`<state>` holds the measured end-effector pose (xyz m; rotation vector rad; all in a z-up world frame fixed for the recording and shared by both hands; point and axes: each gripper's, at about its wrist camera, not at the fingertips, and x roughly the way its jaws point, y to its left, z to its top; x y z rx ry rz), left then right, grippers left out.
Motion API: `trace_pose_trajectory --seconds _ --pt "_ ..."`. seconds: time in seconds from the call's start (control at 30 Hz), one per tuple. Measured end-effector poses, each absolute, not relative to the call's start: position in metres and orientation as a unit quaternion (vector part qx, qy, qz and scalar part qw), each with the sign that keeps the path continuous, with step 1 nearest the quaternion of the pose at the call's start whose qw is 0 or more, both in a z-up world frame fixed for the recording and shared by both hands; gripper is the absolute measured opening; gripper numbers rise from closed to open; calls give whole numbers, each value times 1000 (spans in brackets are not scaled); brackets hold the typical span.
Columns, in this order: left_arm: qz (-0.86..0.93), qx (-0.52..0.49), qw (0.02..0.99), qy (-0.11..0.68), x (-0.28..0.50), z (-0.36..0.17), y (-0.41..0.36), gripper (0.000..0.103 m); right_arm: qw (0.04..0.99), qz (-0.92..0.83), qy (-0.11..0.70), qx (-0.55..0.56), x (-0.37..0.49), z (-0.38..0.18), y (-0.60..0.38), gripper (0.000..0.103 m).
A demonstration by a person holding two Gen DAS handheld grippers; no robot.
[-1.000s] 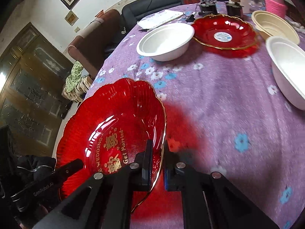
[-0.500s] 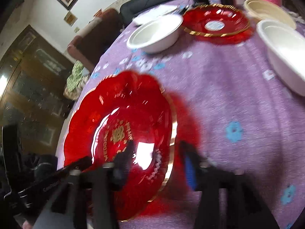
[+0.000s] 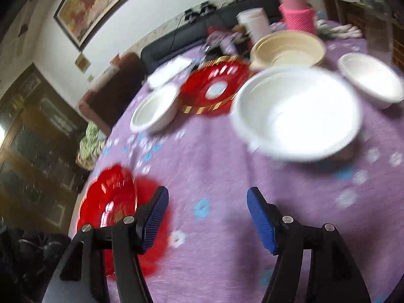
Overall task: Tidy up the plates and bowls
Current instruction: 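Move both grippers to the small red plate with the white sticker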
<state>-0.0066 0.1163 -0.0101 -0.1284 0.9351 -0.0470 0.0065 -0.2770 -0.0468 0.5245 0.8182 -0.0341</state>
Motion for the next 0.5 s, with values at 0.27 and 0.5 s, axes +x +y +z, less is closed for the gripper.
trace_pose_trajectory --seconds 0.27,0.5 --pt "-116 -65 896 423 27 63 52 61 881 -9 356 311 38 0 -358 68" --pt "-157 -121 830 521 110 42 -58 61 850 43 382 360 110 2 -377 68"
